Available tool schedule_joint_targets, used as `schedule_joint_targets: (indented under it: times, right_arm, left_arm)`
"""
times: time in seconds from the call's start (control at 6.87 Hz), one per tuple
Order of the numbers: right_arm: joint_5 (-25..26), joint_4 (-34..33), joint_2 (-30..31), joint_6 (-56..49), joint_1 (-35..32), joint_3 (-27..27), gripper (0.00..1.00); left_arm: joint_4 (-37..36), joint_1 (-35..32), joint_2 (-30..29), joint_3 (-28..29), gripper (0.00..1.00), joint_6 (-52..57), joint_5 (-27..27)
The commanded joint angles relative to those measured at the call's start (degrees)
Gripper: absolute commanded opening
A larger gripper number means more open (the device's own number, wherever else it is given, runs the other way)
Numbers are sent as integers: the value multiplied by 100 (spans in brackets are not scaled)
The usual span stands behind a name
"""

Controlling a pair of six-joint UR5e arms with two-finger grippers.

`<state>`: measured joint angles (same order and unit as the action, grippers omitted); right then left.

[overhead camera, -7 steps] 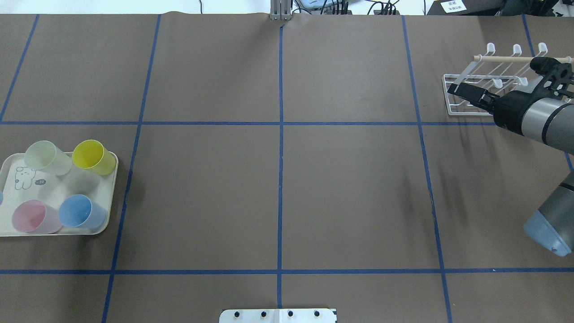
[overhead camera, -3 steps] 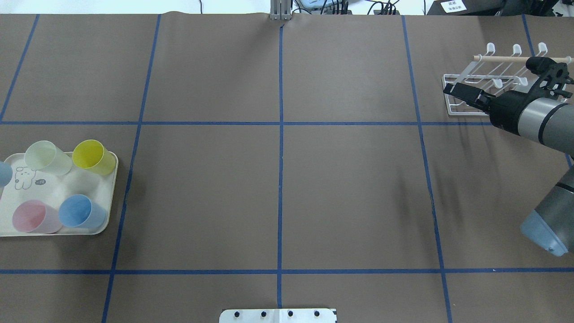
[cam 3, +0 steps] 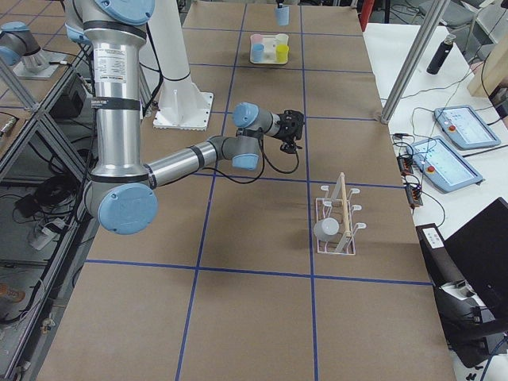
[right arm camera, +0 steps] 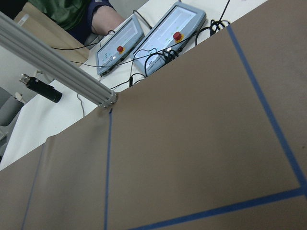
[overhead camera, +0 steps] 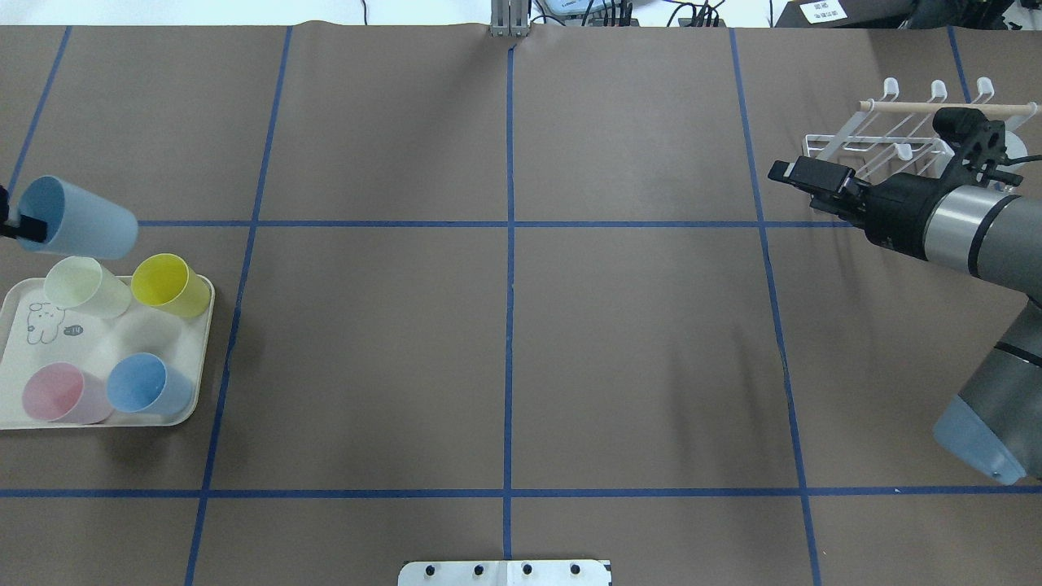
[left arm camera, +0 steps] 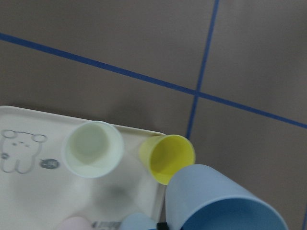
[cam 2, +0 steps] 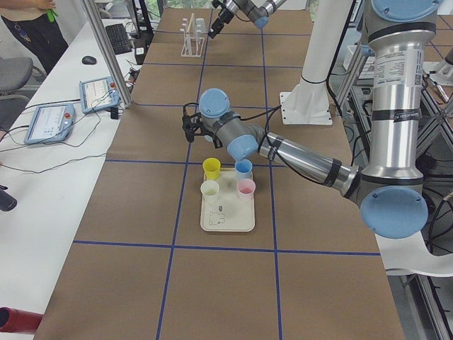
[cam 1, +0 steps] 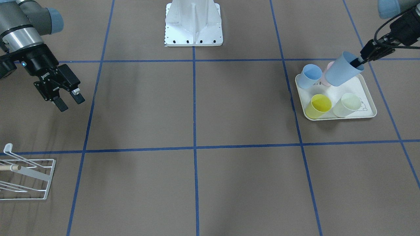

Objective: Transfer IKEA cup to right arm and place on rack

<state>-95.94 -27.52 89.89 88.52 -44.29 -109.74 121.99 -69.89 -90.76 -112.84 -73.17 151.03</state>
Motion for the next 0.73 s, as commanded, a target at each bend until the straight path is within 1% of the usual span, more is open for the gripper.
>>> schedule_joint_targets:
  times: [0.0, 0.15, 0.29, 0.44, 0.58]
  right_arm:
    - [-983, 19, -338, 690, 43, -354, 100]
    - [-1371, 602, -462, 1111, 52, -303, 100]
    - [-1566, 1356, -524, 1785, 60, -137, 100]
    - [-1585, 1633, -734, 2366, 147, -57, 100]
    - [-1594, 1653, -953, 2842, 209, -56, 100]
  left_arm:
    - [492, 526, -1305, 339, 0, -1475, -3]
    - [509, 868, -2018, 481, 0, -2298, -65]
    - [666, 1185, -2382, 482, 0, -2846, -848]
    - [1329, 1684, -2507, 500, 0, -3452, -1892]
    - [2214, 2002, -2517, 604, 0, -4180, -2528]
